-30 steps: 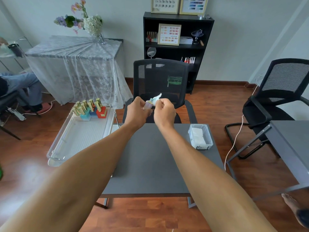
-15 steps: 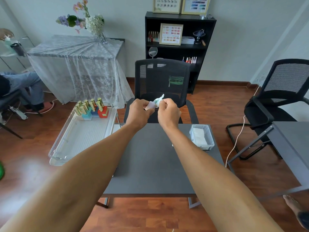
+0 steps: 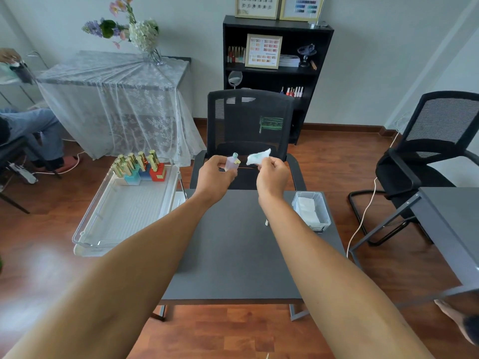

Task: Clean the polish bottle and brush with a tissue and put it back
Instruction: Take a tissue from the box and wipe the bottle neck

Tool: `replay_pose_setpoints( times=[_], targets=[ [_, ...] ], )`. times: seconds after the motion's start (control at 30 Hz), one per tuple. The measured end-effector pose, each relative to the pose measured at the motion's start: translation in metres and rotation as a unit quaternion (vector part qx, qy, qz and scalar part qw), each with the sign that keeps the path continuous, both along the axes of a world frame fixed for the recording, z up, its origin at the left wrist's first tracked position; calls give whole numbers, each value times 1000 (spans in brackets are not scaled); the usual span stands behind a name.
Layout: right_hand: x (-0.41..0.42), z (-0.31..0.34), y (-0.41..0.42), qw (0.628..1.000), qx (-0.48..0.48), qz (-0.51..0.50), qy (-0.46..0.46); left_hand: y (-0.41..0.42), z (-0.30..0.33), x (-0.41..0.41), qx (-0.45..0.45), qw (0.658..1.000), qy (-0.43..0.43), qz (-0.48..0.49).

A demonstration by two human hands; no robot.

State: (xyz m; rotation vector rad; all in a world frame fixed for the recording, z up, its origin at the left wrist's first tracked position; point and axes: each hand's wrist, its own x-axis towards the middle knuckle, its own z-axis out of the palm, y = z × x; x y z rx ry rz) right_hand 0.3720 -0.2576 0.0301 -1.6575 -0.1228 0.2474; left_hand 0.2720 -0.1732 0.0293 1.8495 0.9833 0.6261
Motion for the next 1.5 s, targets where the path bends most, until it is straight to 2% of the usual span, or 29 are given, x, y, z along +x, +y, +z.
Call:
replay_pose_setpoints(
  times=[0.33,0.67,0.87,1.13,1.37,1.5],
  targets=[
    [-2,-5,7,999,24,43,-3,-1,1,-6,-46,998,-19,-24],
    [-10,-10,8,998,41,47,12,0,-4,-18,-39,999,-19,-10],
    [-27,-5,8,996,28,42,-73,1,-7,-21,-25,999,-1,20],
    [-44,-5,11,986,3,75,-147,2,-6,-22,-27,1000,-15,4],
    [-39,-7,3,943,-96,108,-300,-2,-4,-20,-4,1000,-7,-6],
    [-37,-5,1,953,-84,102,-272,-4,-6,-20,-4,1000,-11,0]
  ],
)
